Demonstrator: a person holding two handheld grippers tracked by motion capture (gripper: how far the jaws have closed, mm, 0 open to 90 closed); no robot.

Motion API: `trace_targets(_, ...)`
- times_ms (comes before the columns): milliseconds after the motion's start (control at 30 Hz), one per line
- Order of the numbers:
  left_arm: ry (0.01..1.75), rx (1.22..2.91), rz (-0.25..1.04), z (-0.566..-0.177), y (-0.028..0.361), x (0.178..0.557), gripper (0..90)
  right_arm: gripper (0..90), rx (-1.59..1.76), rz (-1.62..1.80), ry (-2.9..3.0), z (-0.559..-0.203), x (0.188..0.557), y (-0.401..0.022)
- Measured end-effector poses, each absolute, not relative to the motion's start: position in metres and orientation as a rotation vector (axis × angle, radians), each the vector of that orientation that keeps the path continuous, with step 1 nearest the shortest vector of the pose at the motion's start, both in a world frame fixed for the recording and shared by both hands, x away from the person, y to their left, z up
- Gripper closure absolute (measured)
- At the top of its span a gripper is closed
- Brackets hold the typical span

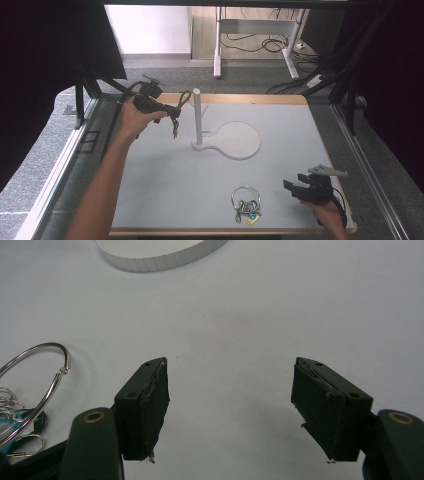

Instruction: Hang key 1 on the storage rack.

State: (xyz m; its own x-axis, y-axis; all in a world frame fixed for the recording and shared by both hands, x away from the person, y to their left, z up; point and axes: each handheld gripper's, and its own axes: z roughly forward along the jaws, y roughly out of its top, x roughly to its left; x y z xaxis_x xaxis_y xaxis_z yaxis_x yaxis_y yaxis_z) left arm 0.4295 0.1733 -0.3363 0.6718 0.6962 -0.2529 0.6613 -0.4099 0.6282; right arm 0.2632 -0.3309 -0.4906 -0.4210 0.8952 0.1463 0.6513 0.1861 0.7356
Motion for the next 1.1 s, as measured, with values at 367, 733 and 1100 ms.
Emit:
trace_targets(367, 1.017, 2.197, 0.054, -0.349, 0.163, 0.429, 66.3, 31.6, 1.471, 1.072, 2.152, -0.492, 0.263, -0.33)
trace_targets(733, 1.004, 2.276, 0.126, -0.365, 0.151, 0.426, 61.8, 31.5, 1.473, 1.069, 2.152, -0.492, 0.263, -0.33)
trace_targets(1100, 0.976, 2.262, 0.232, -0.377, 0.161, 0.389, 44.8, 31.5, 1.467, 1.08, 2.15, -0.491, 0.264, -0.329)
